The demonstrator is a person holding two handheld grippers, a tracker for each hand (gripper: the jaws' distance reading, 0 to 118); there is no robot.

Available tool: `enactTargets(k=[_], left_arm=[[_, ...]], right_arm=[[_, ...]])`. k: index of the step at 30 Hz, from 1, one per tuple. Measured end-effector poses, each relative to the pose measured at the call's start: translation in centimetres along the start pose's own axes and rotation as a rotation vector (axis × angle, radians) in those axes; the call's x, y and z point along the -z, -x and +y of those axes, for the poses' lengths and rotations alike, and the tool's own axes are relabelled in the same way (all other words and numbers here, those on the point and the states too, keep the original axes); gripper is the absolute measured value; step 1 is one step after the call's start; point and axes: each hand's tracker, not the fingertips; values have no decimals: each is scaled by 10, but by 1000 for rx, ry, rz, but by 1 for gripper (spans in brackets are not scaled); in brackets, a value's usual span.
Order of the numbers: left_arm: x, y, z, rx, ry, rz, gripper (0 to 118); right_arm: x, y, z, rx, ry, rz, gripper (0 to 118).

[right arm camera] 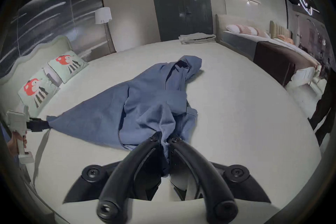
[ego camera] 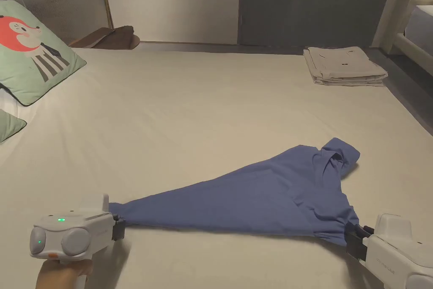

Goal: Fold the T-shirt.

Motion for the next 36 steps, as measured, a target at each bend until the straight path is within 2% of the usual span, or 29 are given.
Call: enactTargets(k=[10, 14, 17, 19, 20, 21, 22, 25, 27, 28, 29, 30, 36], left_arm=[[-67, 25, -77, 14, 28, -14, 4], [-79, 28, -93, -3, 35, -18, 4], [-75, 25, -101, -1, 50, -2, 3], [-74, 26, -101, -3, 40, 5, 4], [-73, 26, -100, -8, 40, 6, 6], [-74, 27, -100, -19, 44, 4, 14], [-76, 27, -98, -35, 46, 7, 32], [-86, 27, -86, -109, 37, 24, 51], [-105, 21, -73, -142, -52, -18, 84], [-116, 16, -65, -152, -109, -32, 101], [-126, 11, -56, -150, -163, -48, 106], [-137, 5, -46, -141, -215, -56, 108], [-202, -45, 2, -62, -532, -35, 108]], right_arm=[[-88, 10, -74, 35, 53, 36, 4], [-96, 11, -99, 33, 79, 19, 4], [-86, 10, -109, 71, 113, 2, 4], [-85, 14, -108, 56, 112, -7, 4], [-86, 17, -106, 47, 113, -10, 4], [-88, 18, -103, 41, 112, -12, 7], [-90, 18, -99, 39, 116, -14, 16], [-101, 26, -81, 23, 103, -41, 26], [-110, 34, -58, -23, 27, -60, 67], [-116, 39, -44, -31, -21, -71, 93], [-122, 44, -32, -42, -71, -76, 106], [-132, 50, -15, -52, -133, -66, 111], [-170, 84, 51, -112, -393, -80, 111]])
